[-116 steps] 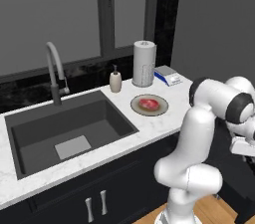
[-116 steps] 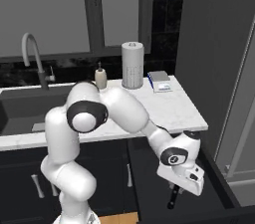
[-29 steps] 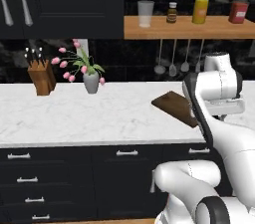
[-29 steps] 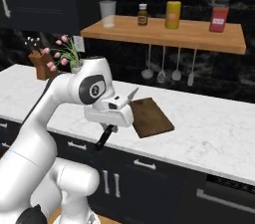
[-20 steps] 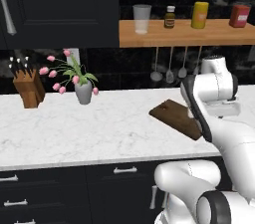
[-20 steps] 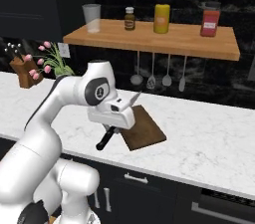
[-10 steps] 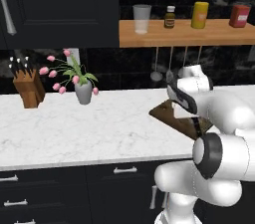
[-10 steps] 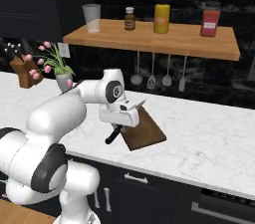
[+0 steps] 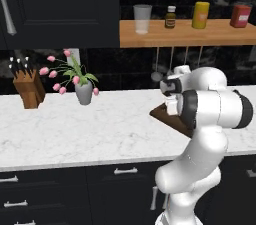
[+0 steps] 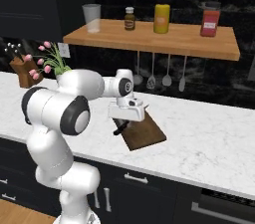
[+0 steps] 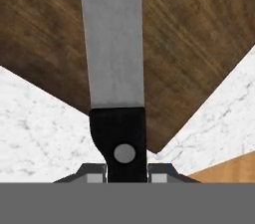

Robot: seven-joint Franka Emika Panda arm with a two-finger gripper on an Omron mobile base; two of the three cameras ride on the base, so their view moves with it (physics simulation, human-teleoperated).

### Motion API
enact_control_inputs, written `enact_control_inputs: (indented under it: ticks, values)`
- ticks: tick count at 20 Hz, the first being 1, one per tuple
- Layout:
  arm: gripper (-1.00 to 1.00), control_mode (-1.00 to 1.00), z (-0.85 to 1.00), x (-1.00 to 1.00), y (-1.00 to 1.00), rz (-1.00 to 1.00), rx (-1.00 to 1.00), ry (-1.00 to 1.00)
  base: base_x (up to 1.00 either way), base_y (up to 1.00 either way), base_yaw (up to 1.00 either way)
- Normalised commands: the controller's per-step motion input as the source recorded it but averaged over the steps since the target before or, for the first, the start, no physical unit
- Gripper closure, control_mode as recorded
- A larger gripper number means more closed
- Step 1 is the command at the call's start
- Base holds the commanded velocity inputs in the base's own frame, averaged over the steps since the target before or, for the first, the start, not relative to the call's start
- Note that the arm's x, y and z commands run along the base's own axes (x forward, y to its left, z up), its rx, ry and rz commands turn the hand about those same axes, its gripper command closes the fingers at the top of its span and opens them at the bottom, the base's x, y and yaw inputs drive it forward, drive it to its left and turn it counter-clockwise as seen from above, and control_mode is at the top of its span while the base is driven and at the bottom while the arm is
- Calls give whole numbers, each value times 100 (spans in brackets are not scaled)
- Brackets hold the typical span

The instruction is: Pick up the knife from the drawer and place it on the cutting board. Then place the meat from the plate to the cutting board.

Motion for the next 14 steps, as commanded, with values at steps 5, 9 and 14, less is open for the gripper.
enact_control_inputs:
  ticks: [5,9,14]
  values:
    - [100,-100,-44,63,0,0,0,0,0,0,0]
    - [100,-100,-41,38,0,-3,0,-3,0,0,0]
    - [100,-100,-36,0,0,-4,0,-9,0,0,0]
